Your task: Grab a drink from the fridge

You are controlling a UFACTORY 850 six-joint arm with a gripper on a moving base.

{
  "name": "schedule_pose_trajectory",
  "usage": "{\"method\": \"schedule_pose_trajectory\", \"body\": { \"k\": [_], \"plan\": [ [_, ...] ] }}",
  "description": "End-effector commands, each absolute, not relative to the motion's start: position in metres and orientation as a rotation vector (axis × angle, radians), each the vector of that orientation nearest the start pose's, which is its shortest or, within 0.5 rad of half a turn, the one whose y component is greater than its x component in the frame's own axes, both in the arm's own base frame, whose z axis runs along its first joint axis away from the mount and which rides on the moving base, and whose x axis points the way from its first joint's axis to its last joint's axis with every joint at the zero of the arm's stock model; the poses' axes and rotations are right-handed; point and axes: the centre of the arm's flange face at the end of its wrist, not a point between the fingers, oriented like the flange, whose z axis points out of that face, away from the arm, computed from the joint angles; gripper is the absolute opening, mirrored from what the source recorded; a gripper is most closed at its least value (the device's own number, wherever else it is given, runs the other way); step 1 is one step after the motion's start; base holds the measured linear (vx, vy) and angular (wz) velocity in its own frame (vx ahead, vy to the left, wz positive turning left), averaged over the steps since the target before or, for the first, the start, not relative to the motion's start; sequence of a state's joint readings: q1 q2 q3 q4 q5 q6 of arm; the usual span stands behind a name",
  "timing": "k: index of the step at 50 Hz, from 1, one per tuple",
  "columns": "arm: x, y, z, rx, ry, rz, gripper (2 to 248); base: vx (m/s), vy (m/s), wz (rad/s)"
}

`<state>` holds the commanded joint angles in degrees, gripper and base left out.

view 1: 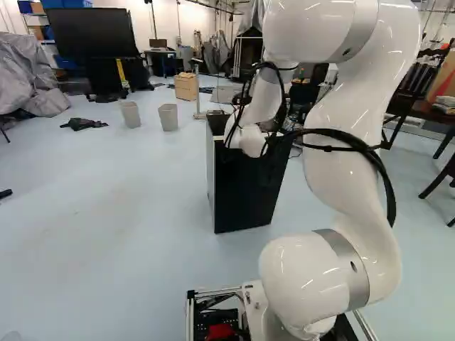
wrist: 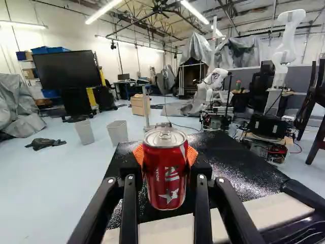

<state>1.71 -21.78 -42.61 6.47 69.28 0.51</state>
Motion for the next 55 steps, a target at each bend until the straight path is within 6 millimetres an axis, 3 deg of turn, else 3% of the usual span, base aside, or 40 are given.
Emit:
{"method": "schedule_pose_trajectory", "body": {
  "k": [22,55],
  "plan": [
    [0.472,0.004,0.392,-2.307,0.110,-2.148,100,0.000,0.000,0.000],
    [0.363,0.001,0.390,-2.447,0.051,-1.976,100,0.000,0.000,0.000]
  ]
}}
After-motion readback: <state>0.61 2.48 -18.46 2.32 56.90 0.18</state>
